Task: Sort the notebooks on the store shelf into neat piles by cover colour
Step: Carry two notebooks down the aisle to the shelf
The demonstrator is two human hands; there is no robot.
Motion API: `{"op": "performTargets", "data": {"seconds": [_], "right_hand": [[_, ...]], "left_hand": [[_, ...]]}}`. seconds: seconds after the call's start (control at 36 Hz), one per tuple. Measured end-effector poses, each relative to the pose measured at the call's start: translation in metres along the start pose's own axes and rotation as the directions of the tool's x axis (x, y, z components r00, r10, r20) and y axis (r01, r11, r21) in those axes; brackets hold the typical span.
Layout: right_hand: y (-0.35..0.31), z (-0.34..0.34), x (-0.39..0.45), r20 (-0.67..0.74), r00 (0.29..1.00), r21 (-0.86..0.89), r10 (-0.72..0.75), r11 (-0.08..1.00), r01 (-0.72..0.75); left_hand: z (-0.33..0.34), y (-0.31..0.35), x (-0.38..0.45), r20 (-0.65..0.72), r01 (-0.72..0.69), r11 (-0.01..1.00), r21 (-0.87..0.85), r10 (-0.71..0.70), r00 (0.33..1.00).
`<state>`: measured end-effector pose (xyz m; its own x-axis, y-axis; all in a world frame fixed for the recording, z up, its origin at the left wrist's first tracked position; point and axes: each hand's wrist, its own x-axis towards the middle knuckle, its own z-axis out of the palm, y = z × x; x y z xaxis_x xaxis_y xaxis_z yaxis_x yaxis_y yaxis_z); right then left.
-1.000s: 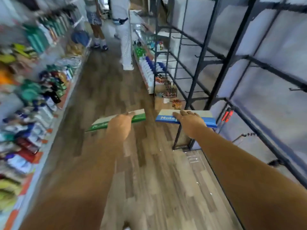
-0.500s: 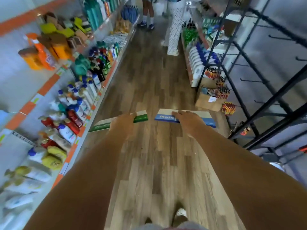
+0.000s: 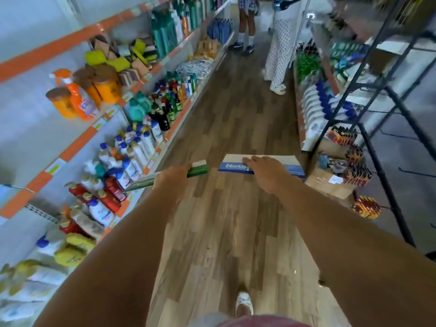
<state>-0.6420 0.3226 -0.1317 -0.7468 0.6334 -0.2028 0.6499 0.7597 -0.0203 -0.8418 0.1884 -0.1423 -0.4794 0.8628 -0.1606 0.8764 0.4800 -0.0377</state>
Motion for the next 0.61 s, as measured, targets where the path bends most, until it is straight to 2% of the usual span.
{"op": "performTargets", "data": {"seconds": [0.28,0.61], "right_hand": [[0.054,-0.036,0.107,-0.033,0.998,-0.035,-0.052,0.998,0.051],[0.072,-0.062,0.249,-0.052,0.996,-0.067,-0.076,0.995,0.073]], "left_hand": [[-0.032,0.015,0.099,0.010,0.117,0.993,-0.031,-0.117,0.993],[-0.041,-0.014,0.241,-0.028,0.132,0.989,-0.062,-0.134,0.991]]}}
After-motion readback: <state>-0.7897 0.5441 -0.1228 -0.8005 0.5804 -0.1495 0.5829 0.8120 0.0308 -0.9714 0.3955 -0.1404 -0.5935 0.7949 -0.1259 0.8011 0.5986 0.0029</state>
